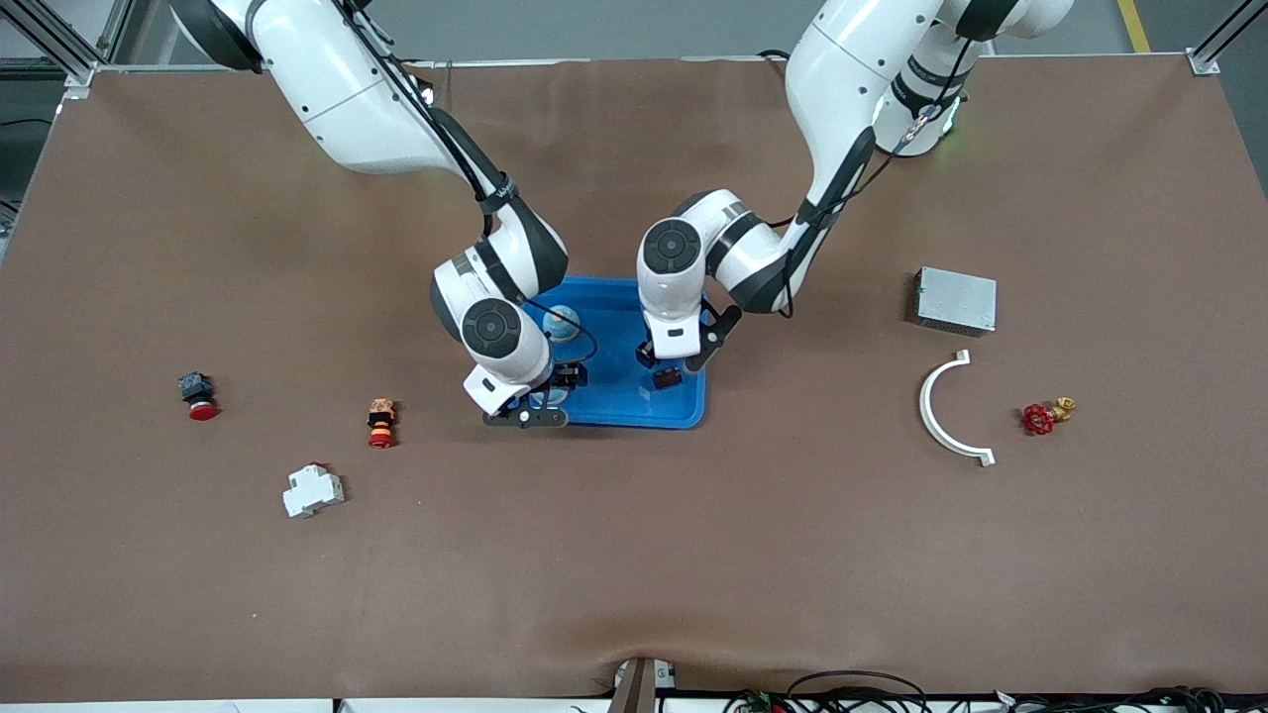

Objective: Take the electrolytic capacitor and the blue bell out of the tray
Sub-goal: 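Grasp a blue bell with the right gripper while the left gripper grasps a capacitor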

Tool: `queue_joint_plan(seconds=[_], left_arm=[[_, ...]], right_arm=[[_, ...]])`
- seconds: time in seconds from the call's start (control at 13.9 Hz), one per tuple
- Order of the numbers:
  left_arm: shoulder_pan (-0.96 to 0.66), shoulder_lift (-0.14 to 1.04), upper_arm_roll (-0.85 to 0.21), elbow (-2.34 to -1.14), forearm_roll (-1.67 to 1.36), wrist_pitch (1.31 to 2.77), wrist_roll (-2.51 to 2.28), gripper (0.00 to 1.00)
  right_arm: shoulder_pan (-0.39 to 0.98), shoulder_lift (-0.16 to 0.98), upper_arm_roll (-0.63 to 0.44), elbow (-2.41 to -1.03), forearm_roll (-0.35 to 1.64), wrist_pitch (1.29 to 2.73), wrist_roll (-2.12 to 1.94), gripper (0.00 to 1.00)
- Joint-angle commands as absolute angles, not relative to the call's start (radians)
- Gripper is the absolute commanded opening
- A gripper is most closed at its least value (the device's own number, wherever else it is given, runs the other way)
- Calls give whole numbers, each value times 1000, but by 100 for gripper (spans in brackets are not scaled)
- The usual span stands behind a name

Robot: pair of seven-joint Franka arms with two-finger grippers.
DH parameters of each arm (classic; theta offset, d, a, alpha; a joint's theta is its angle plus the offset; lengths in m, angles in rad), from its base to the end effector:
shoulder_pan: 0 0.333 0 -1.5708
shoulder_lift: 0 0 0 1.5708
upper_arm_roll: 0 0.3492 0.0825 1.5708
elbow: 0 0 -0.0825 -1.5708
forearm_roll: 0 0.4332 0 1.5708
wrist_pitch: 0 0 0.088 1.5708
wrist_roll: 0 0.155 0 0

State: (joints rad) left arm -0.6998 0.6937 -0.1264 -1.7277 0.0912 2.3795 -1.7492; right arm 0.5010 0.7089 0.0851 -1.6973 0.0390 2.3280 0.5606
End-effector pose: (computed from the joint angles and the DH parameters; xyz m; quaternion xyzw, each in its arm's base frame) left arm 0.4915 -0.5220 0.1223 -0.9039 -0.4274 0.0142 0.0140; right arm 0.5985 0.3965 0.1188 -0.9983 0.0103 0.0547 0.0143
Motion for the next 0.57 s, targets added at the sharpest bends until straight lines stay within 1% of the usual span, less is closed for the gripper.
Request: queue_joint_plan(seconds=[0.0,0.07,0.22,0.29,0.43,0.5], left_arm=[[-701,663,-121,-1763,107,2395,-1770,0],[-701,658,-121,-1763,106,2393,-1772,0],[-695,629,-121,-1766,106,2384,-1770,0],[-690,605,-121,-1767,106,2358,-1767,0],[-667,528,-120,-1767,107,2269,-1749,0],[-645,490,-121,-1767,109,2237,-1737,0]], right_arm=[[512,718,77,-1683,46,2326,566,24],[511,716,77,-1683,46,2322,565,13],[508,709,75,-1672,46,2312,551,8],[500,701,75,-1661,41,2286,548,8],[492,657,69,-1638,34,2168,525,8],[479,623,68,-1640,32,2119,487,6]])
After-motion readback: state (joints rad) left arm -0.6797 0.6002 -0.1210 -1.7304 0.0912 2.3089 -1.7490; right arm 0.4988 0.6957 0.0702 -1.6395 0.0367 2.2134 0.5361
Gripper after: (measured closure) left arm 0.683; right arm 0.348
